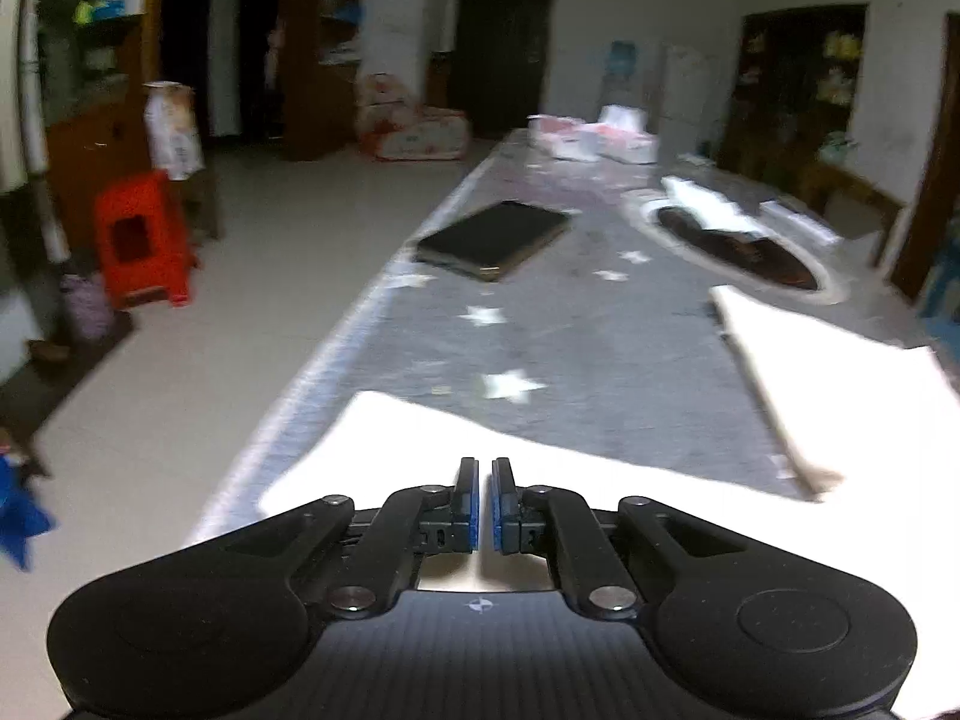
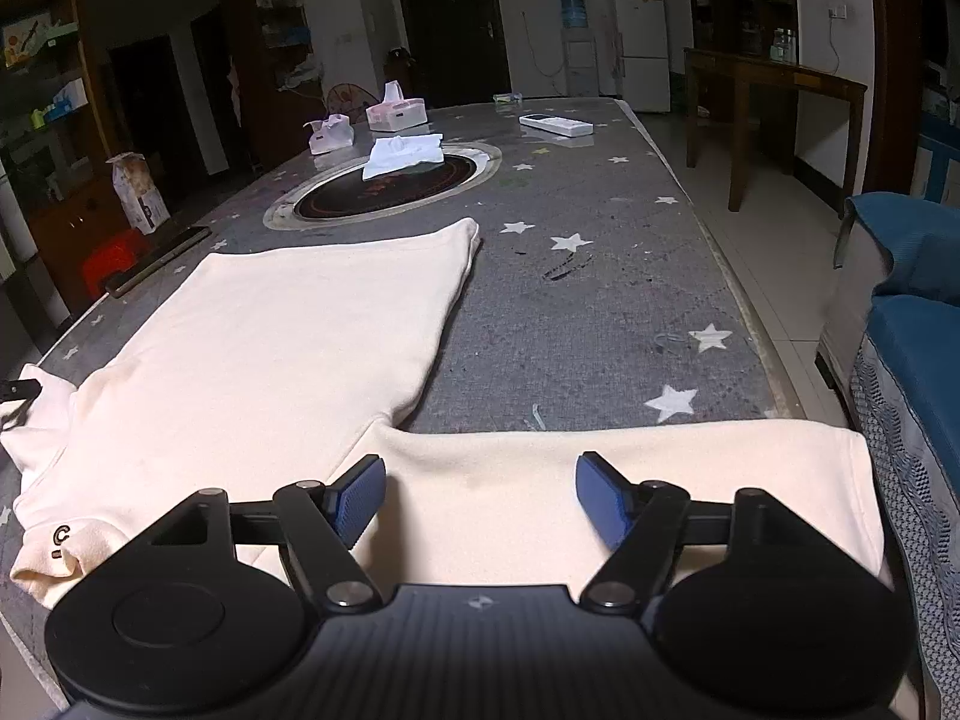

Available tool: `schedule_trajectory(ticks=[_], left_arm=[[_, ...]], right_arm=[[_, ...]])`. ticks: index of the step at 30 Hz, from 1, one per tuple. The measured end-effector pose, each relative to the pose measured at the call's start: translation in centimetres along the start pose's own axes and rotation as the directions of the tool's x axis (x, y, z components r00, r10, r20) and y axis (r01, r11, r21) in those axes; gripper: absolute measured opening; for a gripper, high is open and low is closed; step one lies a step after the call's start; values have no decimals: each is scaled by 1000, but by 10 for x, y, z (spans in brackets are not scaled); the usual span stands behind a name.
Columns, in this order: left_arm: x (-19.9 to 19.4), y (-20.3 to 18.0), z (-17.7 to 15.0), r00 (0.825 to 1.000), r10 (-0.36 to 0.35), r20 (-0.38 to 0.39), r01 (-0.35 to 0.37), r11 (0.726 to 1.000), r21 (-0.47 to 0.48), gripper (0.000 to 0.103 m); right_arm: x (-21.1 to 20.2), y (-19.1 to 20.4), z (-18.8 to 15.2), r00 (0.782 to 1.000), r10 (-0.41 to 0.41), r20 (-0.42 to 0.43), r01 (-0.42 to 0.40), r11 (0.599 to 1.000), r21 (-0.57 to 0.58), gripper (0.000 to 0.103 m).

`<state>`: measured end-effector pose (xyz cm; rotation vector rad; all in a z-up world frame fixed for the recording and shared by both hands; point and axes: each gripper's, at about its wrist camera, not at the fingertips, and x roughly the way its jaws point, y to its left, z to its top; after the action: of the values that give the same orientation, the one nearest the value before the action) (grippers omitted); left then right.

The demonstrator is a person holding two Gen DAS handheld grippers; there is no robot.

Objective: Fold clothes

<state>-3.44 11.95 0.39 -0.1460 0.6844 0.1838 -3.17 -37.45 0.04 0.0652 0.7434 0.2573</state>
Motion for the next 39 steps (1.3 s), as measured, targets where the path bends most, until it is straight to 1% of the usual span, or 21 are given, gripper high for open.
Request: schedule_trajectory(ticks=[1, 4, 6, 10, 13, 15, 16, 17, 18, 20, 22, 24, 27, 28, 29, 31, 34, 39], left_arm=[[-1, 2, 0, 1000, 28, 0, -28, 1000, 3, 5], [-6, 16, -7, 998, 62, 0, -62, 998, -26, 5], [-10, 20, -8, 996, 88, -5, -88, 996, -28, 5], [-13, 14, -3, 992, 121, -24, -122, 992, -19, 5], [-23, -2, 4, 998, 62, 4, -62, 998, -10, 5], [-31, -21, 10, 999, -37, 23, 37, 999, 4, 5], [-34, -30, 12, 996, -88, 32, 88, 996, 12, 5], [-36, -41, 14, 989, -148, 32, 147, 989, 24, 5], [-37, -52, 15, 978, -207, 32, 206, 978, 36, 5], [-34, -74, 15, 947, -322, 16, 321, 946, 47, 5], [-27, -96, 13, 915, -402, -4, 402, 913, 65, 5], [-18, -112, 9, 900, -436, -25, 437, 896, 76, 5], [-4, -121, 5, 889, -455, -52, 458, 887, 56, 5], [1, -122, 4, 896, -440, -63, 444, 895, 51, 5], [7, -121, 3, 907, -415, -72, 418, 907, 43, 5], [14, -113, -1, 915, -392, -96, 394, 919, 2, 5], [13, -101, -6, 915, -394, -91, 394, 919, -13, 5], [7, -108, 1, 913, -404, -67, 405, 914, 9, 5]], right_arm=[[0, 0, 0, 1000, 2, 1, -2, 1000, 1, 75], [1, 0, -1, 1000, 8, 5, -8, 1000, -6, 77], [1, 1, -1, 1000, 9, 6, -9, 1000, -12, 78], [1, 0, -1, 1000, 15, 10, -15, 1000, -12, 78], [1, 0, -1, 1000, 18, 13, -18, 1000, -9, 78], [0, -1, -2, 1000, 19, 13, -18, 1000, -11, 78], [0, -1, -2, 1000, 19, 13, -18, 1000, -11, 78], [0, 0, -2, 1000, 19, 14, -19, 1000, -10, 78], [1, 0, -2, 1000, 19, 14, -19, 1000, -9, 78], [1, 0, -2, 1000, 19, 16, -19, 1000, -8, 78], [1, 0, -2, 1000, 20, 16, -20, 1000, -9, 79], [0, 0, -2, 1000, 22, 15, -22, 1000, -8, 79], [-1, -2, -2, 1000, 25, 17, -25, 1000, -3, 79], [-1, -2, -2, 1000, 26, 18, -26, 1000, -2, 79], [0, -3, -2, 999, 27, 18, -27, 1000, 0, 79], [0, -3, -2, 999, 28, 19, -28, 1000, 1, 79], [-1, -3, -2, 999, 31, 18, -31, 1000, -3, 79], [-2, -4, -1, 999, 26, 26, -26, 1000, 1, 79]])
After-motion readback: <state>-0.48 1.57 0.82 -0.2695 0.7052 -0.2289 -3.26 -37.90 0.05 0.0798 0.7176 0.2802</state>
